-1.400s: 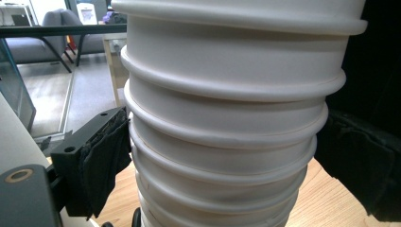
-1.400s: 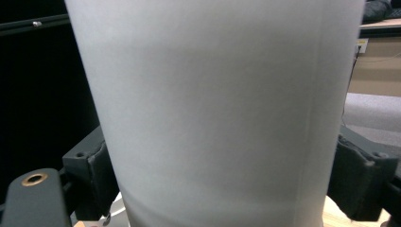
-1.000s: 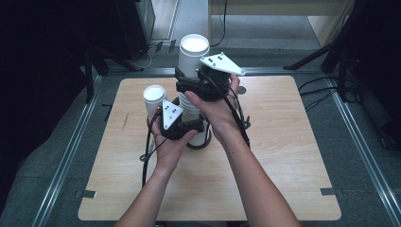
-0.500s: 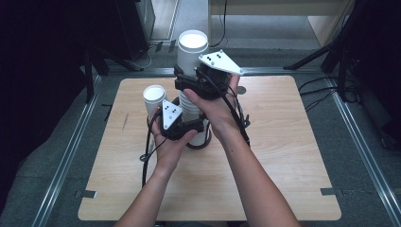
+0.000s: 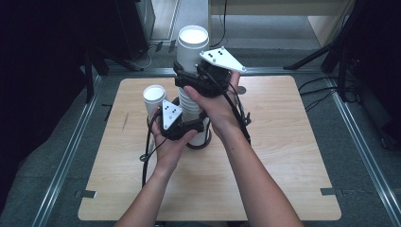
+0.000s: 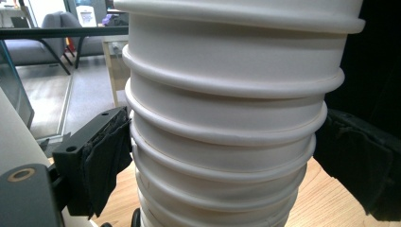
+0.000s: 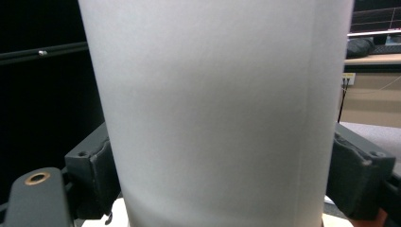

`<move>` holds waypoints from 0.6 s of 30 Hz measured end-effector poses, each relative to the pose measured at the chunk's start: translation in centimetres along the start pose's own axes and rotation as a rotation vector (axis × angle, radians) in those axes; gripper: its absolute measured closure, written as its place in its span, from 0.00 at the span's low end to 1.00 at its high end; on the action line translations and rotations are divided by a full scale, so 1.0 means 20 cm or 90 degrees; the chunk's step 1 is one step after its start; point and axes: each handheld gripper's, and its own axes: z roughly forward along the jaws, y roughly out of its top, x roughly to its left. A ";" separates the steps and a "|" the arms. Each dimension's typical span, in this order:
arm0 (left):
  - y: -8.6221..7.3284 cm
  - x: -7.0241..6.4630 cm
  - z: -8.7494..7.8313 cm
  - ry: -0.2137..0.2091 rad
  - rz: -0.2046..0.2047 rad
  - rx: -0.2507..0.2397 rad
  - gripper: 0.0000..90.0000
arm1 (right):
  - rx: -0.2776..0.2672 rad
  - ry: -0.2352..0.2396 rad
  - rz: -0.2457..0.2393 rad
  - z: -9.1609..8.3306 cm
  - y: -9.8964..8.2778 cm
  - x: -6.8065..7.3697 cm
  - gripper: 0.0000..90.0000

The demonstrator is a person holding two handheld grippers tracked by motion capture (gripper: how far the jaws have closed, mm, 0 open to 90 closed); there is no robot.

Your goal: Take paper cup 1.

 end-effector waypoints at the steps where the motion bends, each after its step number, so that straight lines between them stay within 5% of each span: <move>1: 0.00 0.00 0.00 0.000 0.000 0.000 0.07 | -0.001 0.001 0.002 0.00 0.00 0.00 0.15; 18: 0.00 0.00 0.00 -0.002 0.001 -0.001 0.07 | -0.042 0.008 0.001 -0.03 0.05 0.01 0.17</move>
